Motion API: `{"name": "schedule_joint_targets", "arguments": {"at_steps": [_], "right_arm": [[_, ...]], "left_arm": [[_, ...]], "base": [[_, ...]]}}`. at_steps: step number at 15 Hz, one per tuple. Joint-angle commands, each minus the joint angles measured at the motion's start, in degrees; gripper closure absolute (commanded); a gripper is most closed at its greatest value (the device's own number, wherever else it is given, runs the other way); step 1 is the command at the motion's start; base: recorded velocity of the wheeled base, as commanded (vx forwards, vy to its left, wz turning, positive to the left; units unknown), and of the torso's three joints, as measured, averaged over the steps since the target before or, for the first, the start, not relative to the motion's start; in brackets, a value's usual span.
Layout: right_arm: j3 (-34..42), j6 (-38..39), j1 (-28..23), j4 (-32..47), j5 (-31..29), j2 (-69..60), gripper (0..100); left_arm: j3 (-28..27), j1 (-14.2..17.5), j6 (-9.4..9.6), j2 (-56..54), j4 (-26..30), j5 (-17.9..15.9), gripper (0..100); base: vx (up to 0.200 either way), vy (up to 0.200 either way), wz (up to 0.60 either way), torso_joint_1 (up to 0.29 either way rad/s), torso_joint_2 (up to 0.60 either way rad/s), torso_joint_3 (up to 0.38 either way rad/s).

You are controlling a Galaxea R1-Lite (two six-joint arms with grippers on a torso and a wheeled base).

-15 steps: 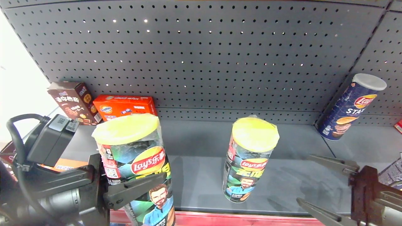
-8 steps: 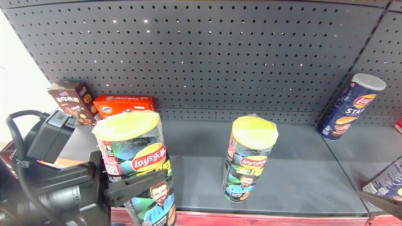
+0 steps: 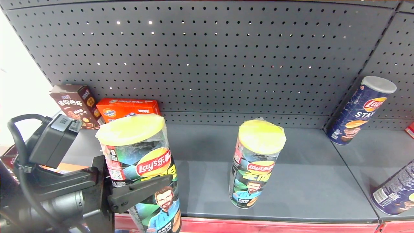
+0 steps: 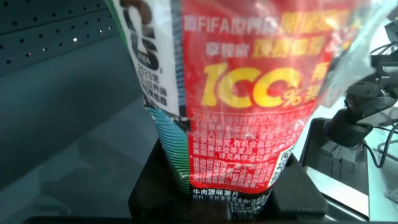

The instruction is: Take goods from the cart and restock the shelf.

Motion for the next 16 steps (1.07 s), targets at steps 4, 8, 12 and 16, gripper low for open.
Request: {"name": "schedule_joint_targets", "arguments": {"at_steps": [4, 8, 12, 16], "right_arm": [[0.66, 0.97, -0.15, -0.02, -1.93, -6.83, 0], [0.57, 0.97, -0.15, -0.02, -1.93, -6.83, 0], [0.57, 0.97, -0.15, -0.02, -1.93, -6.83, 0], [0.57, 0.97, -0.15, -0.02, -1.93, -6.83, 0]], "left_arm": [[-0.01, -0.17, 0.51, 0.75, -0.16, -0.16, 100], [-0.97, -0.43, 1.65, 0.84, 0.01, -0.24, 100], [-3.78, -0.08, 2.26, 2.24, 0.28, -0.24, 100], [-5.19, -0.78, 2.7, 6.02, -0.16, -0.33, 100]], "base": [[0.0, 0.0, 0.0, 0.0, 0.0, 0.0], [0.0, 0.0, 0.0, 0.0, 0.0, 0.0], [0.0, 0.0, 0.0, 0.0, 0.0, 0.0], [0.0, 0.0, 0.0, 0.0, 0.0, 0.0]]}}
